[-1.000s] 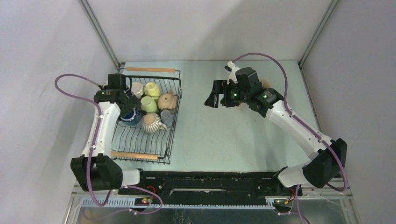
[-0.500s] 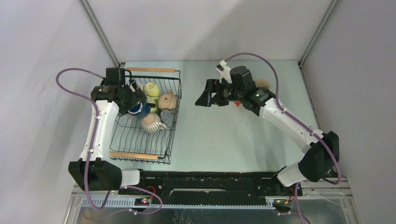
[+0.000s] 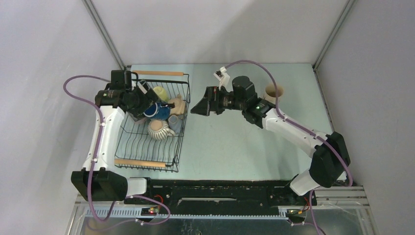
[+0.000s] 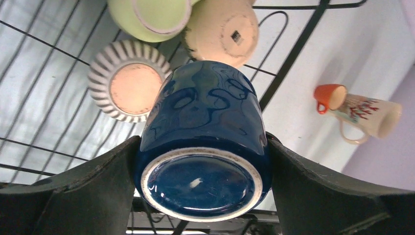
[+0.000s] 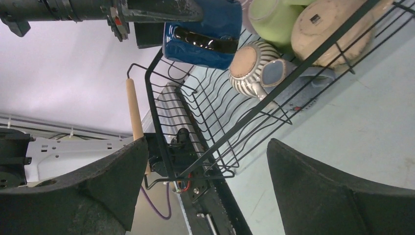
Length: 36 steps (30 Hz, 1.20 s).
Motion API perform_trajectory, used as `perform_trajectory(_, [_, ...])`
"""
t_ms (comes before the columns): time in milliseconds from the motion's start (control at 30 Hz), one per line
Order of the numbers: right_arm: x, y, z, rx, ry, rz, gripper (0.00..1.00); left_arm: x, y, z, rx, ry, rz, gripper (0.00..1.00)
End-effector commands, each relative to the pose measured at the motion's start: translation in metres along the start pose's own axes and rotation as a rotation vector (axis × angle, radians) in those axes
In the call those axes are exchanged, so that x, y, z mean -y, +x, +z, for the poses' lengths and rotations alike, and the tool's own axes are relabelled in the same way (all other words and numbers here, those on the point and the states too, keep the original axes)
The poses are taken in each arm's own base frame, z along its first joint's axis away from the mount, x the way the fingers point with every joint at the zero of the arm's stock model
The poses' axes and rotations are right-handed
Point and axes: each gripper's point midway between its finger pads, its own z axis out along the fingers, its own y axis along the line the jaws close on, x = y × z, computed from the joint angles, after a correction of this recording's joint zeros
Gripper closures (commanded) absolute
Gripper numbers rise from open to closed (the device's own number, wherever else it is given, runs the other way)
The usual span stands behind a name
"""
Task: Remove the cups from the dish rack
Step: Place the cup at the center of the board.
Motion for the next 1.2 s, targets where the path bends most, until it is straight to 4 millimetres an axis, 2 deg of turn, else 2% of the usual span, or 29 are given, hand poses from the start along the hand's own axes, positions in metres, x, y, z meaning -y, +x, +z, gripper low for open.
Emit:
perform_trajectory(0, [-0.019,-0.007,0.016,0.064,-0.089,-0.032,0.03,0.057,-0.018,-0.047,0.089,0.257,-0.033,1.00])
perform_trajectory(133, [-0.019,-0.003,0.026,0.074,-0.115,-0.026,0.03,0.067,-0.016,-0.054,0.075,0.311,-0.053,1.00])
perform_trajectory(233, [-0.018,-0.002,0.034,0.090,-0.133,-0.024,0.03,0.080,-0.006,-0.058,0.042,0.361,-0.047,1.00])
perform_trajectory(467, [-0.021,-0.010,0.046,0.162,-0.187,-0.029,0.03,0.097,0.003,-0.069,0.004,0.451,-0.081,1.00])
perform_trajectory(933, [-0.039,-0.025,0.045,0.252,-0.288,-0.018,0.08,0.125,0.019,-0.097,-0.060,0.621,-0.108,1.00])
perform_trajectory(1167, [-0.053,-0.033,0.037,0.278,-0.326,-0.022,0.12,0.136,0.033,-0.097,-0.124,0.680,-0.106,1.00])
